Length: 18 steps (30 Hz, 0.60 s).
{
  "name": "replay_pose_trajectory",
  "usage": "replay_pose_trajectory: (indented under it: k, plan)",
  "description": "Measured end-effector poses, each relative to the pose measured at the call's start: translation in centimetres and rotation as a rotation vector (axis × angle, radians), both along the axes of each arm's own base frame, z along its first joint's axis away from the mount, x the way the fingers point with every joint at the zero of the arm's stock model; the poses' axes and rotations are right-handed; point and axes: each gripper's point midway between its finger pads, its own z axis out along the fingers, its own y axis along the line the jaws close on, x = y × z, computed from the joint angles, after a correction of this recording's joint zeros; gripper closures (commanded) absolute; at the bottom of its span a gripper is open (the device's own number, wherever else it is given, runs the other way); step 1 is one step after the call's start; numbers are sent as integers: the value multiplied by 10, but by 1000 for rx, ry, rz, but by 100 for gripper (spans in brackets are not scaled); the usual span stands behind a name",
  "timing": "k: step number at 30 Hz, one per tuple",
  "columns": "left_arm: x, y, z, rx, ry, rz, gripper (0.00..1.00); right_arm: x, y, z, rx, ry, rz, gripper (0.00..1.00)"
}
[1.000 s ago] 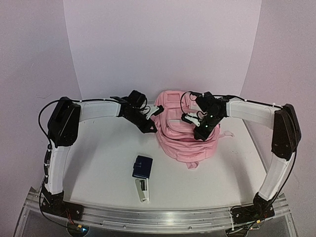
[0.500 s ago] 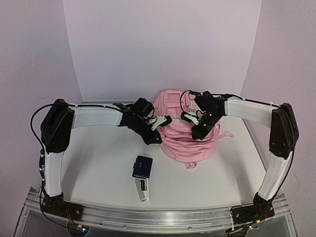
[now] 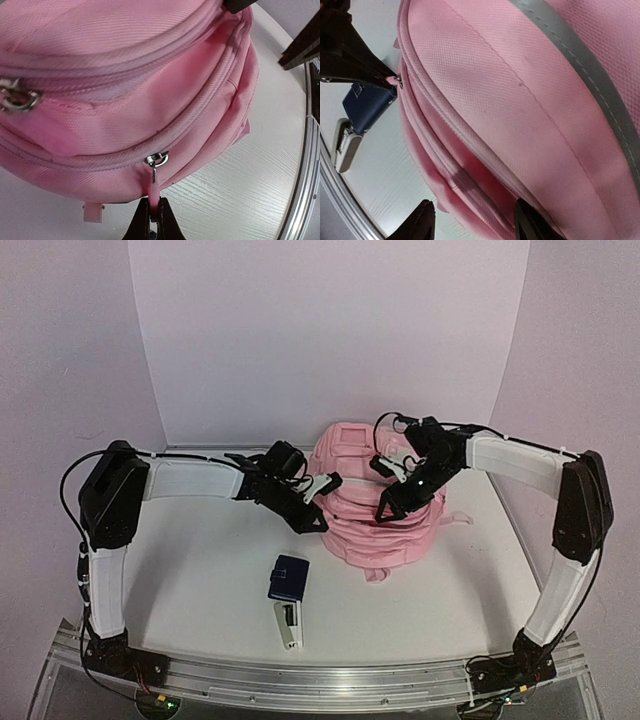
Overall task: Pack the student bag
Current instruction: Zip the student bag at the center of the board.
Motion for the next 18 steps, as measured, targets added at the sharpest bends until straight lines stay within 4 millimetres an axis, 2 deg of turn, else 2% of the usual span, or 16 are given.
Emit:
replay_pose_trajectory:
  k: [3,6,8,11,12,14,18]
  plan:
    - [6,5,4,-12,9,23,100,3,-19,21,71,9,-75,25]
    - [9,9,6,-17,11,35,100,18,-54,41,125,-16,-187,23]
    - [10,9,6,-16,13,37,100,27,-80,46,153,-17,-269,23]
    - [10,9,6,-15,14,37,100,31,-110,32,159,27,-362,23]
    - [9,9,6,-15,14,36,100,28,-113,24,155,51,-374,23]
    - [8,8,6,-15,14,33,100,18,-114,6,151,118,-380,25]
    - [5,6,6,-15,14,25,100,5,-101,-27,185,265,-358,32]
